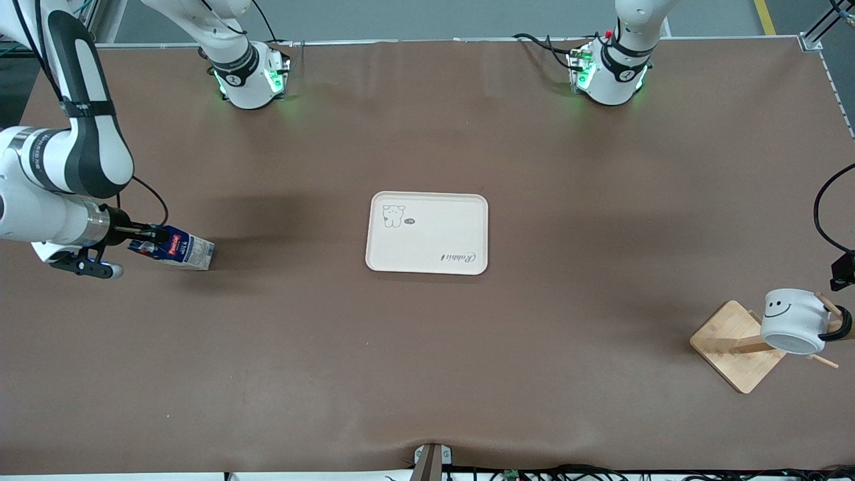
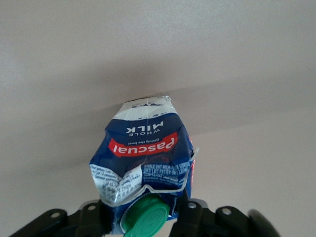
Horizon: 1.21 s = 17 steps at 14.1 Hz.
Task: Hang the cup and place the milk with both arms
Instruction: 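Hang the mug handle on the stand peg while the right gripper carries milk, then set the milk carton on the table and open the right gripper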
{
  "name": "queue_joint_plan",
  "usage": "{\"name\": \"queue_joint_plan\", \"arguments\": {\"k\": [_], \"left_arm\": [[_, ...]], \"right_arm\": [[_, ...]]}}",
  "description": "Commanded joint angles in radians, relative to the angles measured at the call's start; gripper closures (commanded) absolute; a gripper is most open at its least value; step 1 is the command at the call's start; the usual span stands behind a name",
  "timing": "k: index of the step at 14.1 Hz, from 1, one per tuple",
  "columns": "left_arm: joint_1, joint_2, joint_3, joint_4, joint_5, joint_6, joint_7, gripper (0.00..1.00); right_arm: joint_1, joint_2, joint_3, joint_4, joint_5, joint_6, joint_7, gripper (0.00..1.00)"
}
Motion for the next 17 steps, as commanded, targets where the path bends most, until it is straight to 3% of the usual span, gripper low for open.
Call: {"name": "queue_joint_plan", "arguments": {"k": [1, 5, 8, 13, 17], "left_arm": [[-0.011, -0.013, -0.028, 0.018, 0.014, -0.02, -0.078, 0.0], [-0.009, -0.03, -0.065, 0.017, 0.014, -0.066, -0.122, 0.0], [-0.009, -0.041, -0.097, 0.017, 0.014, -0.096, -0.122, 0.0], [-0.008, -0.09, -0.128, 0.014, 0.011, -0.118, -0.121, 0.0], [0.014, -0.116, -0.125, 0.015, -0.083, -0.149, -0.122, 0.0]], "right_arm": [[-0.03, -0.02, 0.024, -0.051, -0.019, 0.055, -0.005, 0.03], [-0.028, -0.018, 0.024, -0.017, -0.019, 0.015, -0.008, 0.0], [-0.028, -0.006, 0.024, 0.092, -0.019, -0.068, -0.007, 0.0], [-0.012, 0.07, 0.031, 0.479, -0.002, -0.385, -0.034, 0.0], [0.027, 0.074, 0.04, 0.676, -0.009, -0.412, -0.031, 0.0]]}}
